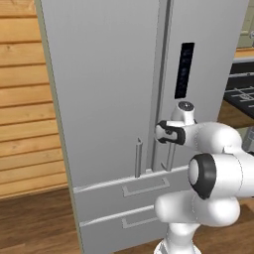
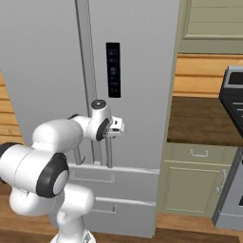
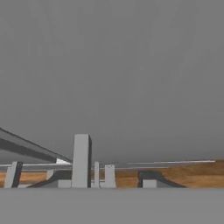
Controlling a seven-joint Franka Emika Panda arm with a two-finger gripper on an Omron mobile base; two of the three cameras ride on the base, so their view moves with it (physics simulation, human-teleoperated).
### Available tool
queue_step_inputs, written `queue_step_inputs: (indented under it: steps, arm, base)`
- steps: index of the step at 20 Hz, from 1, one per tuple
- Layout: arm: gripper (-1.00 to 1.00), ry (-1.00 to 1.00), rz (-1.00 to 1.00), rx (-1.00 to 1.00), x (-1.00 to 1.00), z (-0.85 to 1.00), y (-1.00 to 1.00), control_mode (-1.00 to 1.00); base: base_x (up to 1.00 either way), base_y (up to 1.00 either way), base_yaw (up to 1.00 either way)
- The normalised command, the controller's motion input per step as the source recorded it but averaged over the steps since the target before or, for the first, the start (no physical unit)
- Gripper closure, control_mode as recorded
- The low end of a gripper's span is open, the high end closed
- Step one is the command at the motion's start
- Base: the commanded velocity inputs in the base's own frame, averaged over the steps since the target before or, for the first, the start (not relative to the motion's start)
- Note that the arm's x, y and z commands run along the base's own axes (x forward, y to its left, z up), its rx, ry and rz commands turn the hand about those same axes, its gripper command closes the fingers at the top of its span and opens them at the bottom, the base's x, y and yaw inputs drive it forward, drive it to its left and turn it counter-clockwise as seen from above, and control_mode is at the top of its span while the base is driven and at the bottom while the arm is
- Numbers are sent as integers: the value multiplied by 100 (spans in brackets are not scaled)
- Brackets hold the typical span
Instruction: Take the strawberry from the fridge and place it on top of the pancake, located on the dining counter.
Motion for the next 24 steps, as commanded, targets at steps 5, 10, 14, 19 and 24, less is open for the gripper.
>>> queue_step_inputs:
  steps: [5, 10, 14, 19, 24]
  arm:
    - [100, -3, 0, 3, -50, -7, -35, -100]
    - [100, -5, 0, 5, -37, 0, -50, -100]
    - [100, 0, 0, 8, -61, 0, -64, -100]
    - [100, 0, 0, 9, -75, 0, -63, -100]
    - [-100, -7, 0, 5, -68, 4, -39, -100]
  base:
    - [0, 0, 0]
    - [0, 0, 0]
    - [0, 0, 0]
    - [0, 0, 0]
    - [0, 0, 0]
